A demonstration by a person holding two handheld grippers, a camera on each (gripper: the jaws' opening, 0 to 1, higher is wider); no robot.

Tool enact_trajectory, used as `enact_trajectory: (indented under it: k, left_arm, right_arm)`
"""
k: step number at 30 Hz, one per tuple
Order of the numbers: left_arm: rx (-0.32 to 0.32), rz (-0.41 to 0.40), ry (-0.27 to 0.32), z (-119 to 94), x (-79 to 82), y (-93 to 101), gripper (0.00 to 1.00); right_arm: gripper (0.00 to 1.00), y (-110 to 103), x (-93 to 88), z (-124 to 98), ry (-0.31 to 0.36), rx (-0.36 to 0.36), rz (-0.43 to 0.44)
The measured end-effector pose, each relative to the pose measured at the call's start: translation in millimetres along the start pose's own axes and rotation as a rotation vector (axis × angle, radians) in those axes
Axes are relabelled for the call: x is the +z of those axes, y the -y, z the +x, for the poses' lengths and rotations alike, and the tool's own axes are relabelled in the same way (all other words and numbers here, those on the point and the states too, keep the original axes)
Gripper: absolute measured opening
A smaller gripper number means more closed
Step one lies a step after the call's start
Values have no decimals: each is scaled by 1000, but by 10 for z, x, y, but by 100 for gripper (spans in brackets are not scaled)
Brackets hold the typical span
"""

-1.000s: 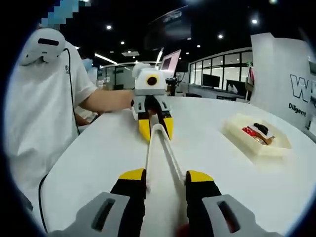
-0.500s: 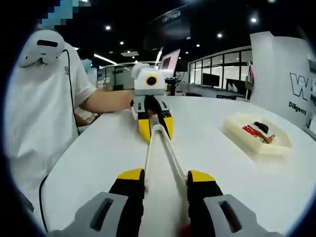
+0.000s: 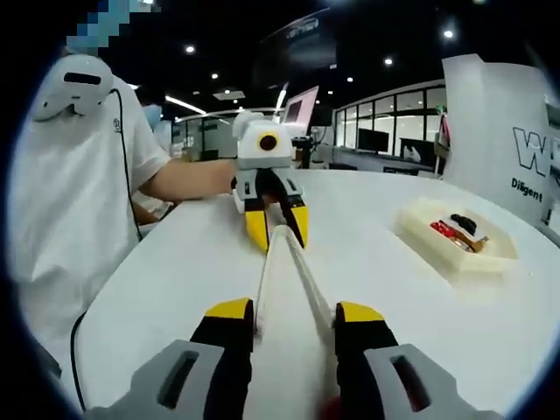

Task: Place the target food into the container with the food tongs after gripping and lifting it, then release it inside without dropping or visibly crushing the food.

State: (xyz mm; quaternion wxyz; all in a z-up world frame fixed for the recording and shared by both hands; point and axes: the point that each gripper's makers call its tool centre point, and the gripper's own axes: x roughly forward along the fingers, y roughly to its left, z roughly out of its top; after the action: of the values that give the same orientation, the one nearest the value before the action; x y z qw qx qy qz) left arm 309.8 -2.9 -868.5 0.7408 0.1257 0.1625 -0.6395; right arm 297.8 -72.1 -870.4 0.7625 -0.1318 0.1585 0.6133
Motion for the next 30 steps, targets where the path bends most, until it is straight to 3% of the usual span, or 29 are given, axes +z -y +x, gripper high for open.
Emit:
enact_trajectory:
  k: [14, 30]
  left_arm:
    - [0, -8, 8, -1, 11, 4, 25]
    - [19, -13, 12, -20, 31, -2, 37]
  right_arm:
    - [35, 9, 1, -2, -2, -6, -1]
    - [46, -7, 20, -16, -10, -20, -8]
